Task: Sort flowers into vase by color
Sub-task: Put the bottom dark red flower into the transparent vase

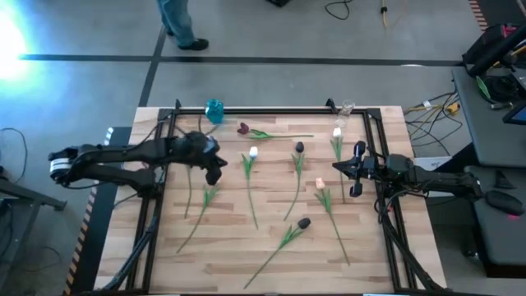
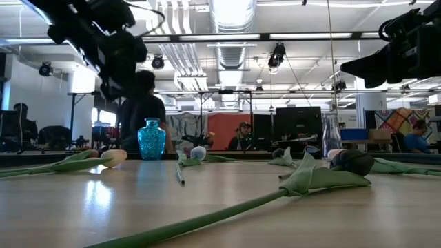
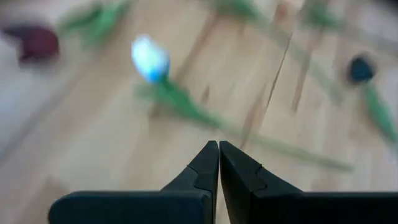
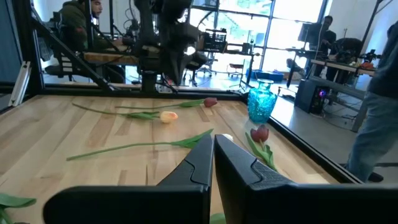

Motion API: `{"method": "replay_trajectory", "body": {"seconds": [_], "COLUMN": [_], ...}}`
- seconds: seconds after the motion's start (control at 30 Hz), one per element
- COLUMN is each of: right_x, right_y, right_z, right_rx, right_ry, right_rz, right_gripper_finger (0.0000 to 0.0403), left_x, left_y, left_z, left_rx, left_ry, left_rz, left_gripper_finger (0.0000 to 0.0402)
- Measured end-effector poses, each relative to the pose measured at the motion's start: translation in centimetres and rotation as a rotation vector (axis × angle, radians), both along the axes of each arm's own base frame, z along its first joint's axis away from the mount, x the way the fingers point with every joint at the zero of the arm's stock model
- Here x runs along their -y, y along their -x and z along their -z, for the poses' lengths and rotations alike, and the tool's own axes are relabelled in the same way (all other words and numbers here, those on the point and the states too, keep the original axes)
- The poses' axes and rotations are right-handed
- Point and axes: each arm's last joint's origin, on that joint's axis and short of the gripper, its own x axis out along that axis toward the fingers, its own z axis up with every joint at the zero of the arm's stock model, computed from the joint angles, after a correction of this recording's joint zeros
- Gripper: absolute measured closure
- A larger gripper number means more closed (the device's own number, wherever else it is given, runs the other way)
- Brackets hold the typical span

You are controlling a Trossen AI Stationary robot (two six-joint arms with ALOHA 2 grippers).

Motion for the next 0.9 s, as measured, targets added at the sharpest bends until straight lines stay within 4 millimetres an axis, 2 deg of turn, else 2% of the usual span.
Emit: {"method": "replay_trajectory", "body": {"seconds": [0.1, 0.27, 0.53, 0.67, 0.9], "right_x": [0.0, 0.0, 0.0, 0.0, 0.0], "right_y": [0.0, 0.0, 0.0, 0.0, 0.0], "right_z": [0.0, 0.0, 0.0, 0.0, 0.0], "right_rx": [0.000, 0.000, 0.000, 0.000, -0.001], "right_ry": [0.000, 0.000, 0.000, 0.000, 0.000], "right_rz": [-0.001, 0.000, 0.000, 0.000, 0.000], "right_gripper_finger": [0.0394, 0.0394, 0.0394, 0.0394, 0.0394], "left_x": [0.3, 1.6, 3.3, 3.2, 1.4], "left_y": [-0.2, -0.3, 1.2, 1.8, 2.6], "left_z": [0.5, 1.0, 1.6, 1.7, 2.5], "left_rx": [-0.145, -0.271, -0.405, -0.427, -0.444], "left_ry": [0.050, 0.135, 0.204, 0.219, 0.242], "left_rz": [-0.064, -0.096, -0.129, -0.168, -0.284], "left_gripper_finger": [0.0402, 0.0402, 0.0402, 0.0402, 0.0402]}}
